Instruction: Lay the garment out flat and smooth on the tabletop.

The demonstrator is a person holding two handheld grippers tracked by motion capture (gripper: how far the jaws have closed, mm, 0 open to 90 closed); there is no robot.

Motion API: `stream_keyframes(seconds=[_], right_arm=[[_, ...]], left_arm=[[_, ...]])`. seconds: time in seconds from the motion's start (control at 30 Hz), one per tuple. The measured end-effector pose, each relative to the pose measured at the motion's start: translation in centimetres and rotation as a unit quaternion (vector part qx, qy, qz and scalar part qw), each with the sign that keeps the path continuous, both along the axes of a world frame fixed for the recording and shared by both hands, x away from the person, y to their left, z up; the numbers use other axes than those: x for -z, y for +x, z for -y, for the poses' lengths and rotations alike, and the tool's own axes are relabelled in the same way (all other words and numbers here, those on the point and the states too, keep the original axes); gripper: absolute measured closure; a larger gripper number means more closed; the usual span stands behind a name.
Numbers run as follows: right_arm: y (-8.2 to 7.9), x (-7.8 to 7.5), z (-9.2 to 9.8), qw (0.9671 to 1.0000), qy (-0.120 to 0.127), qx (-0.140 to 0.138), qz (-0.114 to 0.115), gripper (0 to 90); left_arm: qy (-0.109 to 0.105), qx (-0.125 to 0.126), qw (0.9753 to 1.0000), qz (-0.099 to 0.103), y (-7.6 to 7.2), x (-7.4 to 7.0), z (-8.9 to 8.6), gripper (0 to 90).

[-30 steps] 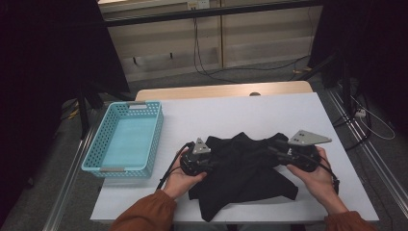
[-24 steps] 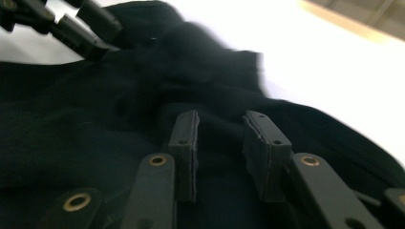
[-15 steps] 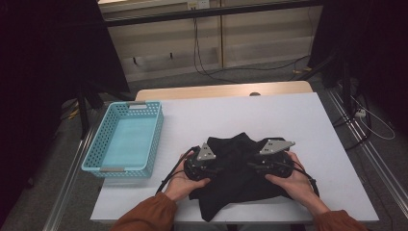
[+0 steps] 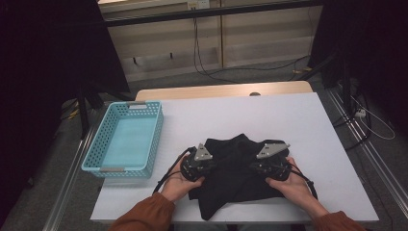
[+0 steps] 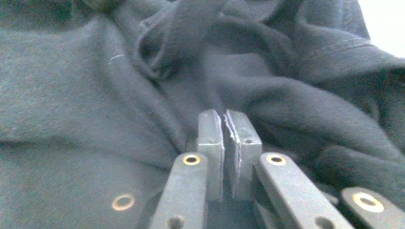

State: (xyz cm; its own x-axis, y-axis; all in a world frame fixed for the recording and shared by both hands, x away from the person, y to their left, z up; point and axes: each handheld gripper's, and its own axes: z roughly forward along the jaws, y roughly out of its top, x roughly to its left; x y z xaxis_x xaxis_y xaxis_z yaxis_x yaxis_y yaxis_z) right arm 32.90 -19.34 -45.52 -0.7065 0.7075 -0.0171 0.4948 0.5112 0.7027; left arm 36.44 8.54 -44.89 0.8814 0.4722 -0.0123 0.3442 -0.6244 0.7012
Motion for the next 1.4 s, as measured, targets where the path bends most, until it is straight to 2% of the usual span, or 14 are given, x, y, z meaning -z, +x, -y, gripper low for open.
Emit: stream_keyframes(seconds=[0.13,0.2,0.27,0.5,0.53,0.57,0.63,0.7,0.77,0.87,1.03,1.07,1.23,1.4], right_arm=[[-1.1,-0.2,0.2,0.9995,0.018,-0.017,-0.02,90.0],[-1.9,-0.3,0.2,0.9992,0.008,-0.029,-0.025,90.0],[-2.8,-0.1,0.1,0.9993,-0.007,-0.028,-0.024,90.0],[-4.9,-0.4,-0.1,0.9981,0.006,-0.052,-0.033,90.0],[-5.0,-0.5,-0.2,0.9983,0.007,-0.051,-0.027,84.9],[-4.9,-0.6,-0.2,0.9988,0.011,-0.045,-0.019,76.2],[-4.3,-1.2,0.0,0.9994,0.015,-0.029,0.005,71.6],[-3.7,-2.0,0.2,0.9987,0.039,-0.017,0.027,62.2],[-2.9,-3.0,0.4,0.9968,0.066,-0.011,0.044,62.4],[-1.8,-3.8,0.2,0.9941,0.092,-0.008,0.056,57.6],[-0.3,-3.2,-2.2,0.9946,0.091,-0.022,0.047,53.7],[0.0,-2.9,-2.8,0.9949,0.088,-0.024,0.044,54.4],[0.8,-3.1,-3.5,0.9944,0.085,-0.003,0.062,85.3],[0.8,-4.3,-1.5,0.9908,0.103,0.019,0.086,87.5]], left_arm=[[-0.009,0.006,0.9998,-0.016,-1.1,-0.1,-1.0,84.8],[-0.004,0.012,0.9998,-0.016,-1.6,-0.1,-1.1,84.9],[-0.005,0.016,0.9996,-0.023,-2.1,-0.2,-1.2,84.8],[-0.017,0.018,0.9993,-0.029,-3.5,-0.4,-2.3,82.8],[-0.019,0.017,0.9992,-0.03,-3.4,-0.5,-2.2,80.2],[-0.017,0.015,0.9993,-0.029,-3.3,-0.5,-2.2,76.2],[-0.021,0.008,0.9995,-0.021,-3.2,-0.8,-2.3,67.1],[-0.033,0.009,0.9994,-0.01,-3.1,-1.1,-2.6,63.7],[-0.044,0.003,0.999,-0.004,-2.9,-1.5,-2.9,60.1],[-0.05,-0.014,0.9986,0.008,-2.6,-1.7,-3.3,54.6],[-0.051,-0.035,0.9978,0.022,-2.0,-1.5,-3.6,45.5],[-0.052,-0.038,0.9977,0.023,-1.9,-1.6,-3.7,42.5],[-0.063,-0.048,0.9964,0.03,-1.8,-1.7,-4.1,40.0],[-0.052,-0.064,0.9963,0.025,-1.0,-1.1,-4.1,38.8]])
